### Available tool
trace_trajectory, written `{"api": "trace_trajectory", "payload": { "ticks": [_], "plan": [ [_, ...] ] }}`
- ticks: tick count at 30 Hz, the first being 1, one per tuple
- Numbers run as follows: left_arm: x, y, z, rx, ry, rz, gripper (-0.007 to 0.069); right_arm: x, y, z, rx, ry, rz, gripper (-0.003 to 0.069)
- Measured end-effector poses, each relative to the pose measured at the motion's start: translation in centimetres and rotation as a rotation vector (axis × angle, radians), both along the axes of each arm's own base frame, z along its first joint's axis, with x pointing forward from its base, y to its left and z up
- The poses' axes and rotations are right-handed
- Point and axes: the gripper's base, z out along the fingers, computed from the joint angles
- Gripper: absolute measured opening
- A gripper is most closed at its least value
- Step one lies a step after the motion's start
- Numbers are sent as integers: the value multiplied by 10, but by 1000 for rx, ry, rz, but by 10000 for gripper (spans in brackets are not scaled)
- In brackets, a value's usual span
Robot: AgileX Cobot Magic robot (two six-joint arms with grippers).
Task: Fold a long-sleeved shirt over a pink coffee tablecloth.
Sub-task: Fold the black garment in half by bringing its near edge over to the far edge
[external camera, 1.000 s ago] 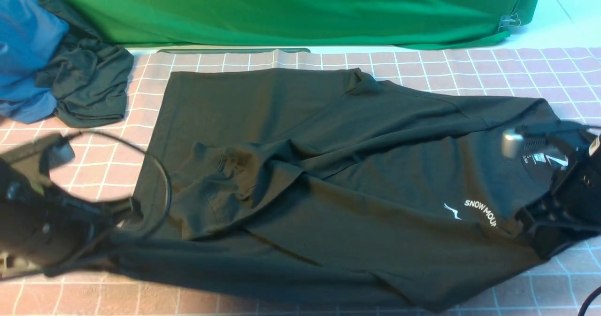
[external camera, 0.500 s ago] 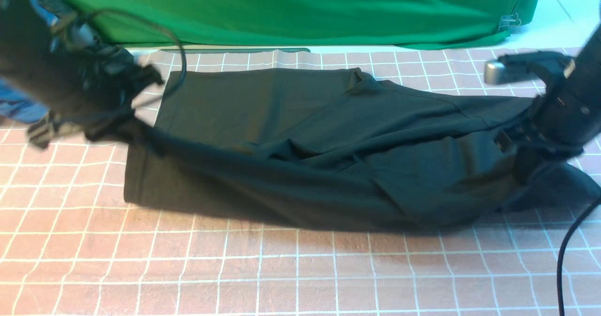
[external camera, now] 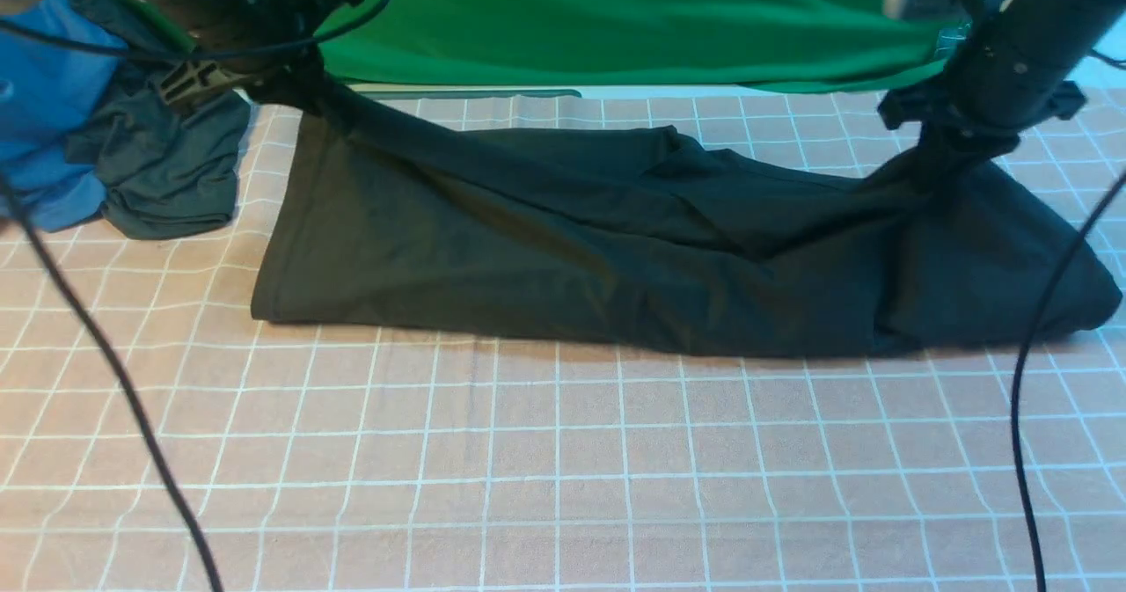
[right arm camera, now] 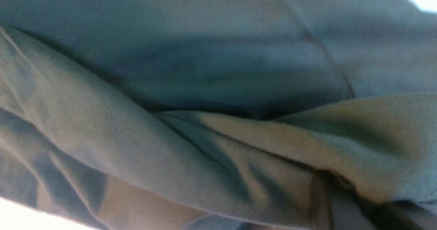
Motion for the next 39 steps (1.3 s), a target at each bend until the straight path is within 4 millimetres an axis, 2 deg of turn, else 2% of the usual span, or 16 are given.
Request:
{"api": "trace_trajectory", "payload": {
  "ticks": [5,8,14,18,21,23,25,27,29,30,33,36,39],
  "plan": [
    [17,0,-22,-16,8,33,45,24,1,-28,2,-27,-18,67],
    [21,1,-30,-19,5,56,45,31,1,-36,1,-46,-22,67],
    [27,2,-40,-9,-5,76,45,37,0,-41,2,-90,-32,67],
    [30,2,-43,-10,-23,79,45,40,0,-40,1,-120,-36,103],
    [31,2,-44,-9,-23,75,45,43,-1,-39,-6,-151,-44,189],
    [31,2,-45,-8,-21,73,45,42,-3,-33,-17,-167,-60,340],
    [30,2,-45,-8,-17,73,45,39,-3,-24,-17,-165,-71,439],
    [30,2,-45,-7,-12,71,45,33,-1,-8,3,-153,-78,497],
    [30,2,-45,-6,-10,70,45,26,3,4,25,-138,-58,501],
    [30,2,-45,-6,-9,69,45,22,9,13,44,-141,-28,486],
    [29,2,-46,-5,0,67,45,16,34,19,84,-141,78,409],
    [29,2,-46,-7,7,66,45,12,60,11,95,-98,153,365],
    [28,1,-46,-6,9,53,45,10,84,-9,99,-35,208,367]
  ]
}}
